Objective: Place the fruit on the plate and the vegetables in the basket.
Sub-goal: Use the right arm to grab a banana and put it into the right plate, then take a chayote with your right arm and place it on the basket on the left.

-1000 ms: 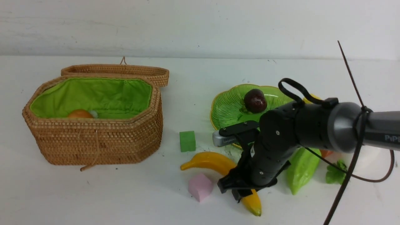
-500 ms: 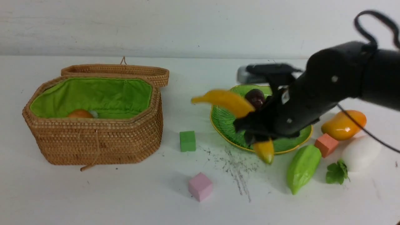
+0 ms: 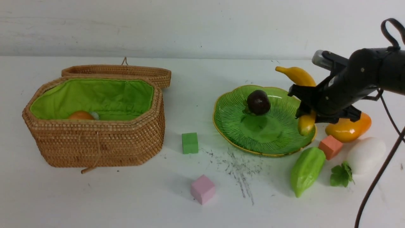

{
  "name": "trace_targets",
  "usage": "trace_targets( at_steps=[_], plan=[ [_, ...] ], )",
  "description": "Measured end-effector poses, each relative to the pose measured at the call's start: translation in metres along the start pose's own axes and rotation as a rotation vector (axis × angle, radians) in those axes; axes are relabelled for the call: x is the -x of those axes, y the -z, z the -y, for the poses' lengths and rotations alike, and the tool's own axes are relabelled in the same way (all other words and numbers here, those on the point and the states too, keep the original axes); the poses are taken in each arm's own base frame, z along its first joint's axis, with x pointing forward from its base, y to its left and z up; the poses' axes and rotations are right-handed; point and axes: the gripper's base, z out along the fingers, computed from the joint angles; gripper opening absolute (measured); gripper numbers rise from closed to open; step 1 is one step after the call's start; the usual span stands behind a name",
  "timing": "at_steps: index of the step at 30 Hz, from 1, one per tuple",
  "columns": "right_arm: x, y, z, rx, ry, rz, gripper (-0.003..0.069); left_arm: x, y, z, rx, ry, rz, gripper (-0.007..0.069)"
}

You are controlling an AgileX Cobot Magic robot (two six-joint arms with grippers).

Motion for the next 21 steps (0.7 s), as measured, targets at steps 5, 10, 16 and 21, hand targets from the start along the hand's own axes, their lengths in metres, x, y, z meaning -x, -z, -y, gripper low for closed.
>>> trace_targets(
  at_steps=[5,10,16,21],
  plan=[
    [0.002,-0.007,-0.003,0.041,-0.047,0.031,0.0465,0.0,0.0,0.0,-0.001,0.001,0.0,0.0002],
    [0.002,0.001,-0.005,0.051,-0.054,0.014,0.0603,0.0,0.0,0.0,-0.001,0.001,0.0,0.0005],
    [-0.001,0.059,-0.011,0.041,0.087,-0.074,0.0545,0.0,0.0,0.0,-0.001,0.001,0.0,0.0007],
    [-0.02,0.104,-0.005,-0.02,0.126,-0.254,0.0381,0.0,0.0,0.0,-0.001,0.001,0.0,0.0009]
  ],
)
